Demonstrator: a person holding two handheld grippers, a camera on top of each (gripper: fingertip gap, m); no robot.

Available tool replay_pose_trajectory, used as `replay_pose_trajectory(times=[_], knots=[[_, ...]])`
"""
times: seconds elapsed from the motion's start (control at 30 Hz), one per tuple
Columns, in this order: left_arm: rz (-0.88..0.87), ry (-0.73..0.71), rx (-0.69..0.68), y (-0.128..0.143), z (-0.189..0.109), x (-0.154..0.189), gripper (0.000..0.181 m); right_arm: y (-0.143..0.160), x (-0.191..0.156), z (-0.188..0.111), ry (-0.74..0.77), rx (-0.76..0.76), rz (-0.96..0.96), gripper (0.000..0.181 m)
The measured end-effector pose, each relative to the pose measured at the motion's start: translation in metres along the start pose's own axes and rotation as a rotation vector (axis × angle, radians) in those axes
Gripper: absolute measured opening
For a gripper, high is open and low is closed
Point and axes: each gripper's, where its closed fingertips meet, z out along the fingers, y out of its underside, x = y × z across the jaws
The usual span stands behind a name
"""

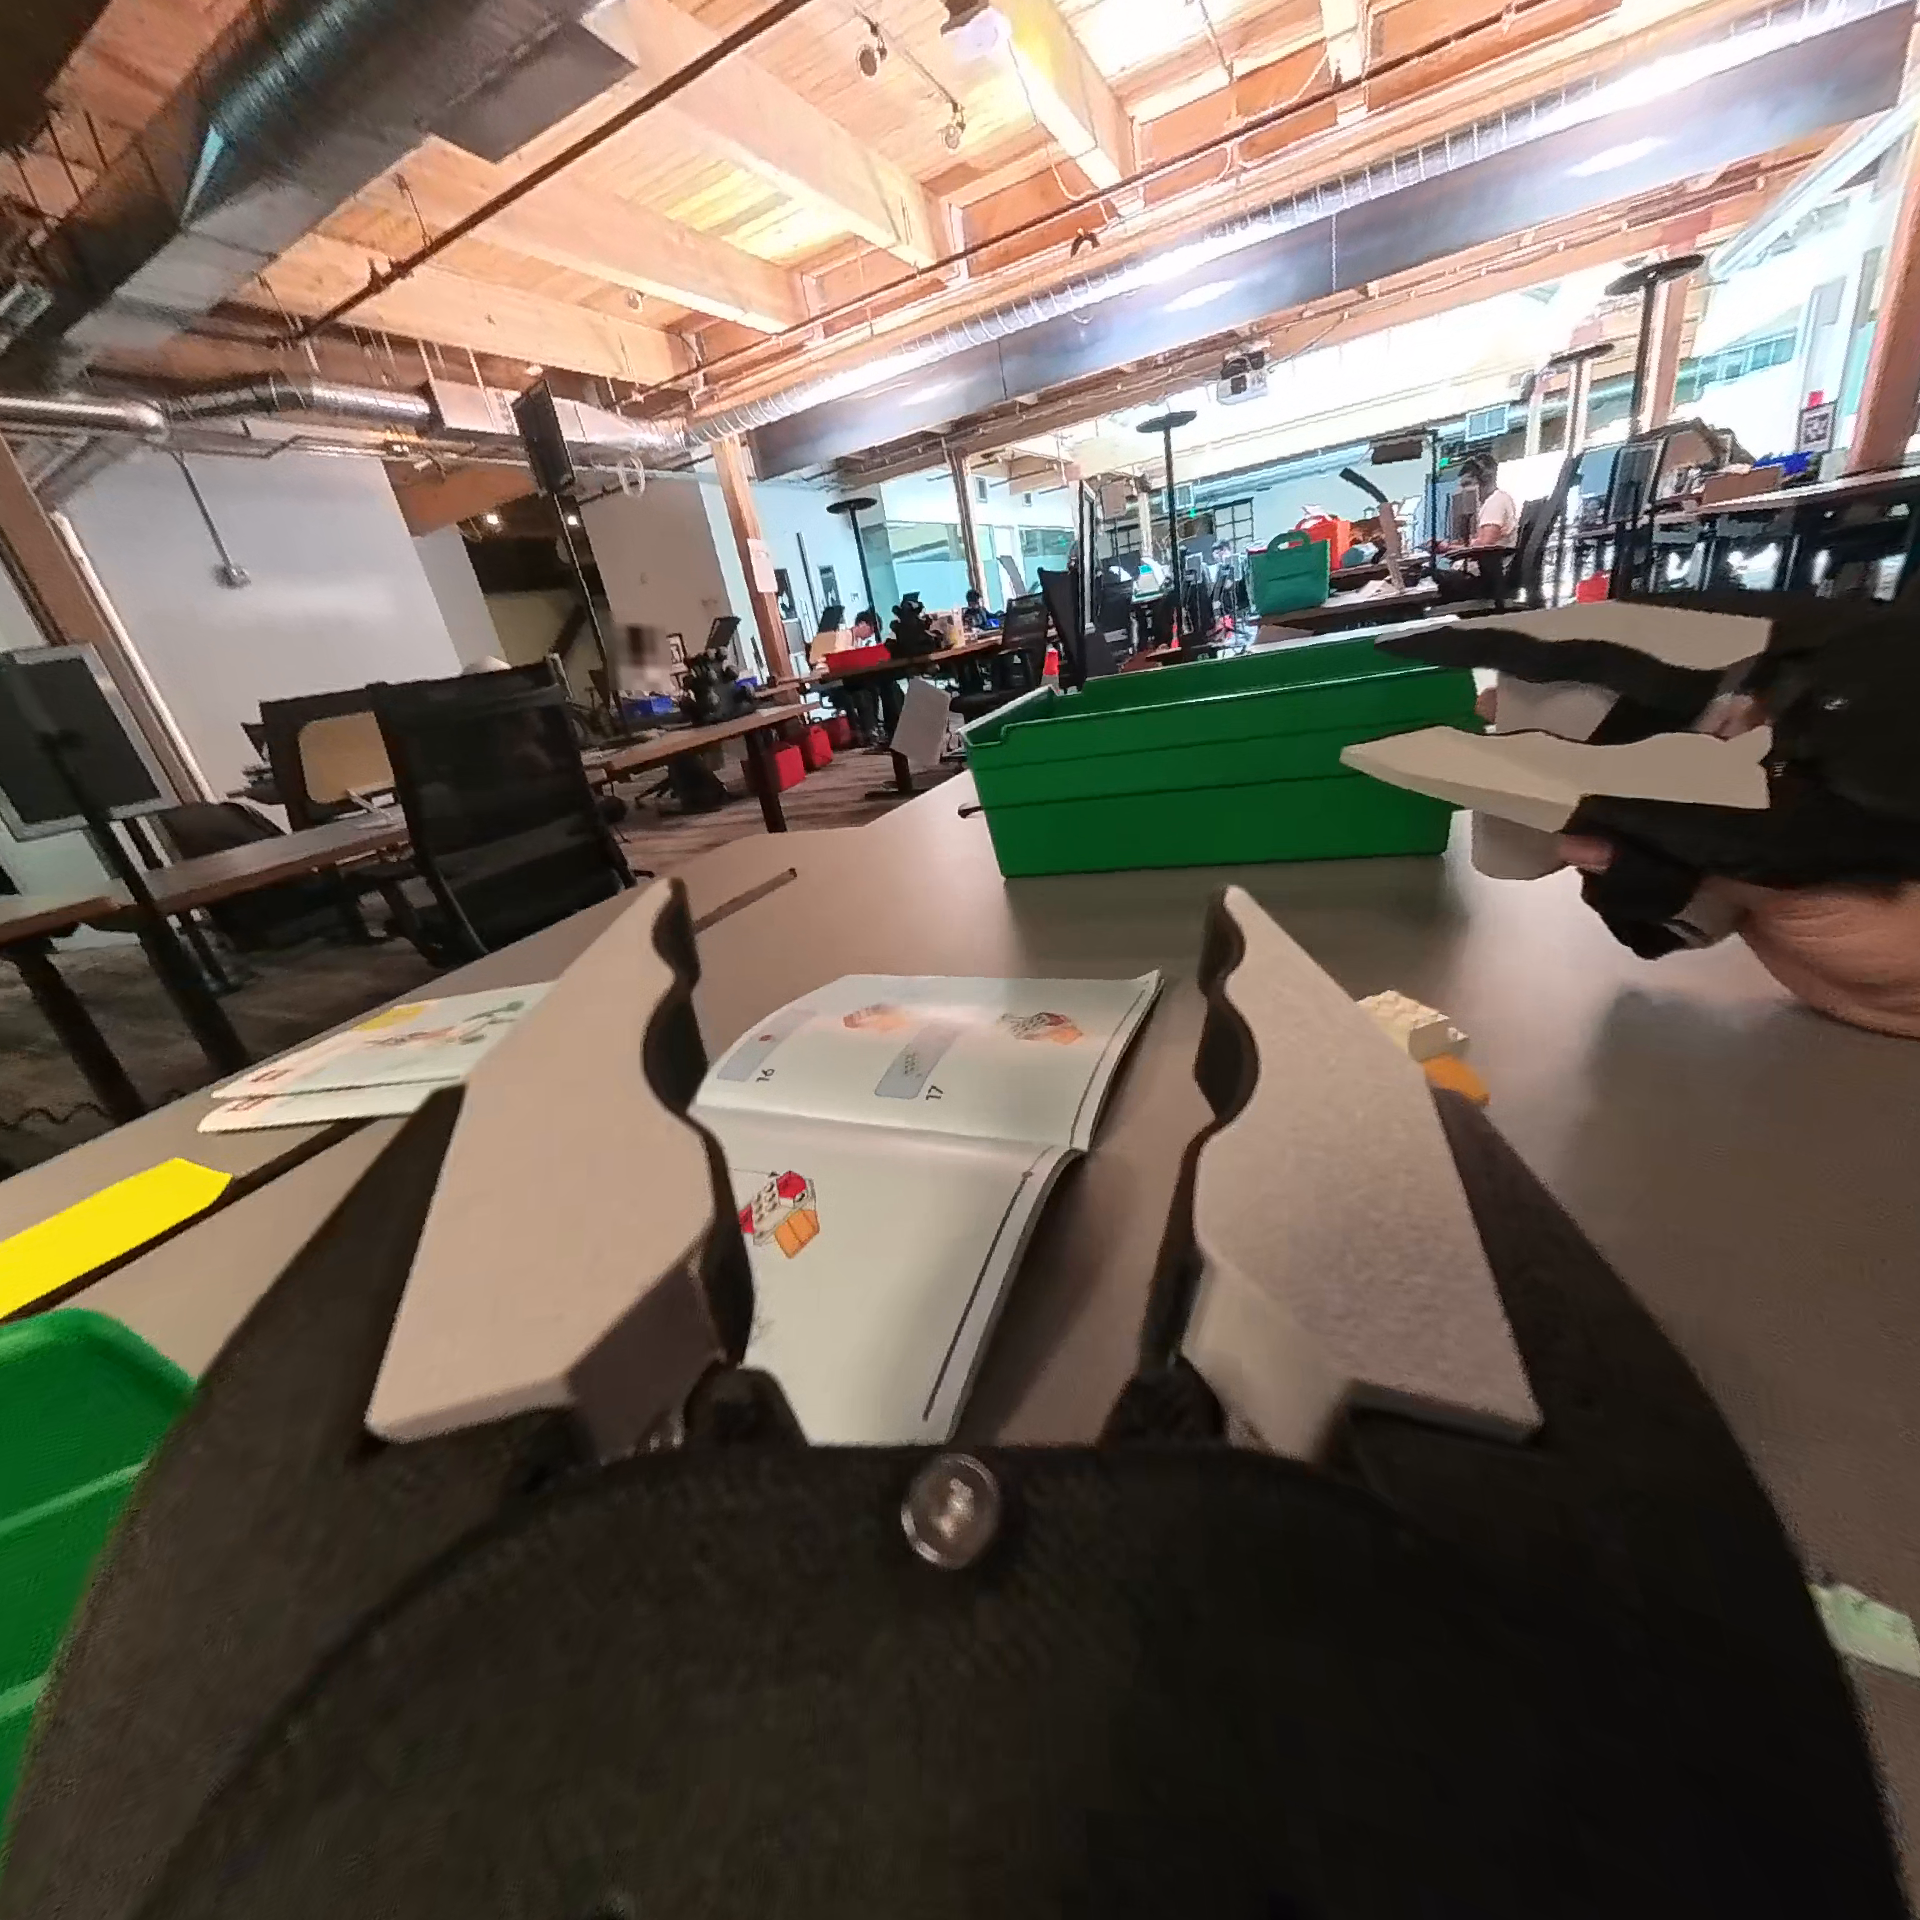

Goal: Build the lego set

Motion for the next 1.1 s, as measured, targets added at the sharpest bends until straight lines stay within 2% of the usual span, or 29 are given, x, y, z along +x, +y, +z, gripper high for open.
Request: replay_pose_trajectory(times=[0.3,0.33,0.4,0.67,0.8,1.1], knots=[[-0.013,-0.028,0.026,-0.003,0.002,-0.006,0.096,0.000,-0.006,0.001,-0.028,0.001,-0.019,0.044],[-0.015,-0.018,0.018,-0.002,0.002,-0.006,0.090,0.000,-0.007,0.001,-0.036,0.002,-0.032,0.043],[-0.029,0.055,0.005,0.001,0.001,0.002,0.065,-0.001,-0.012,0.001,-0.056,0.008,-0.059,0.043],[-0.051,0.105,-0.027,0.005,-0.006,0.012,0.055,-0.001,-0.017,0.004,-0.081,0.010,-0.071,0.038],[-0.042,0.112,-0.023,0.002,-0.015,0.014,0.050,0.002,-0.013,0.003,-0.059,-0.004,-0.069,0.026],[-0.062,0.129,-0.043,0.005,-0.014,0.019,0.042,0.007,-0.013,0.003,-0.087,-0.026,-0.009,0.006]])
